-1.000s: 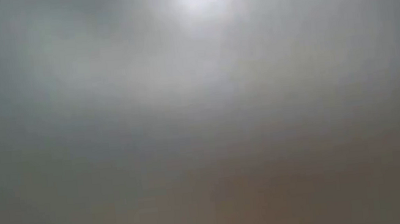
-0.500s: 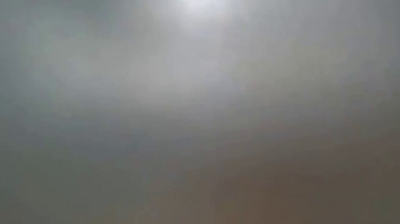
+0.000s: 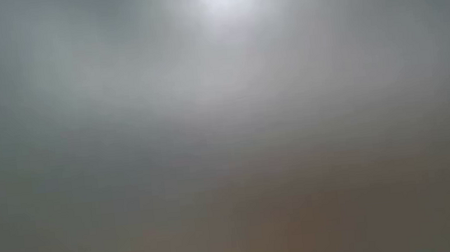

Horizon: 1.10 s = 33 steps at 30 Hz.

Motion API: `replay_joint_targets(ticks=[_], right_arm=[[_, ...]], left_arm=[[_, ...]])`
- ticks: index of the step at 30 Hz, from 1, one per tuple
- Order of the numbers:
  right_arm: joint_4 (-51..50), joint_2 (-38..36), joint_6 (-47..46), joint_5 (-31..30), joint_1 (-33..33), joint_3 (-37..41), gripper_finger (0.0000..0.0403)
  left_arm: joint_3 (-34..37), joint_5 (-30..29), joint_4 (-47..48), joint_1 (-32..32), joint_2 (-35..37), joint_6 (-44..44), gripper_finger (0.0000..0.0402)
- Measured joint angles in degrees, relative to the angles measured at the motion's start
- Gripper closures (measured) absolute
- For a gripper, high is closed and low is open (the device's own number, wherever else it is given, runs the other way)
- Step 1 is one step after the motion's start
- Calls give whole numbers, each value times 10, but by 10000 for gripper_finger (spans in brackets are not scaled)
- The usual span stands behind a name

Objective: Sort silverware by color (type)
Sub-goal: Put the orange fork into the transparent bin

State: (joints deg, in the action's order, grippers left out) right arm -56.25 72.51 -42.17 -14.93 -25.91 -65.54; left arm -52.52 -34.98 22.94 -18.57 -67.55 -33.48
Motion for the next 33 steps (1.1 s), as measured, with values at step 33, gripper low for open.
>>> replay_joint_targets(ticks=[33], right_arm=[[222, 239, 360, 184, 538, -53, 266]], left_arm=[[101, -11, -306, 37, 0, 116, 242]])
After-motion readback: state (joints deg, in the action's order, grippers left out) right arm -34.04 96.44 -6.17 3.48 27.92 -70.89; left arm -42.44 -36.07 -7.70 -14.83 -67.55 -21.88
